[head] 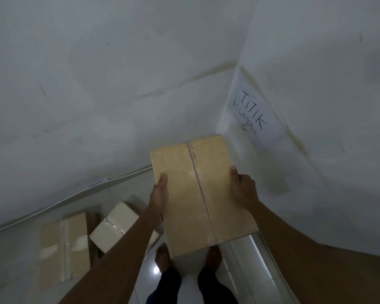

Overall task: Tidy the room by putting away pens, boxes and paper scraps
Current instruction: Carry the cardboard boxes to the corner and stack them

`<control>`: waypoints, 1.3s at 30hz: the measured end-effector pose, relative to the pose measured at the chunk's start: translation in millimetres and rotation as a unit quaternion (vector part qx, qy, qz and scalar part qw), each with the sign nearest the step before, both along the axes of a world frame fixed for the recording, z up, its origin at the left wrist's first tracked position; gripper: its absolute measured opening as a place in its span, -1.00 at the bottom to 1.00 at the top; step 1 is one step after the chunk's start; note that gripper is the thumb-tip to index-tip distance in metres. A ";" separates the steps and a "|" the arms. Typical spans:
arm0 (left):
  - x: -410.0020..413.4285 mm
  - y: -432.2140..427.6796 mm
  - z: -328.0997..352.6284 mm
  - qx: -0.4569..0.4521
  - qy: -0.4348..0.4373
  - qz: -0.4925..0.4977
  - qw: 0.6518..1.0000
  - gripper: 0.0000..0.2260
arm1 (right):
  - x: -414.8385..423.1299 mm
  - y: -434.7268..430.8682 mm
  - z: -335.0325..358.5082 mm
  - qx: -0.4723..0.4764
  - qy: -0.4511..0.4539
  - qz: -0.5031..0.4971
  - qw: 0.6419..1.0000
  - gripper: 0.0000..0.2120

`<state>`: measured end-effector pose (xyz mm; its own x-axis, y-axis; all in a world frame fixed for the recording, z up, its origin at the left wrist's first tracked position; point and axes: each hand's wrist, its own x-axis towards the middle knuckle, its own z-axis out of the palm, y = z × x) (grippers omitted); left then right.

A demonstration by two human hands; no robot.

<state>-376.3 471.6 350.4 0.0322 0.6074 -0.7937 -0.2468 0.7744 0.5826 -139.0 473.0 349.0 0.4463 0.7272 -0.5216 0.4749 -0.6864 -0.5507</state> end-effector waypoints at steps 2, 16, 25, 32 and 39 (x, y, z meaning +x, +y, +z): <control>1.5 6.1 -12.3 0.010 0.001 -0.004 1.000 -0.39 | 2.3 5.3 -14.5 0.012 0.000 0.005 1.000 -0.35; 36.7 75.6 -175.4 -0.024 -0.032 0.028 0.999 -0.53 | 36.9 74.0 -182.0 -0.013 -0.046 0.065 0.997 -0.54; 60.0 134.1 -294.0 -0.033 -0.054 0.018 0.998 -0.55 | 52.1 114.5 -290.9 0.020 -0.092 0.070 0.993 -0.54; 70.0 169.4 -356.2 -0.005 -0.060 0.019 0.998 -0.53 | 59.0 151.1 -344.9 0.024 -0.010 0.069 0.997 -0.44; 70.9 169.1 -395.4 0.020 -0.055 0.034 0.998 -0.43 | 58.7 151.5 -367.7 -0.017 -0.095 0.050 0.994 -0.20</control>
<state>-305.4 640.7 -45.0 0.0758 0.6427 -0.7624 -0.3626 0.7300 0.5794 -80.3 624.5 -18.7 0.4652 0.7564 -0.4599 0.6343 -0.6472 -0.4227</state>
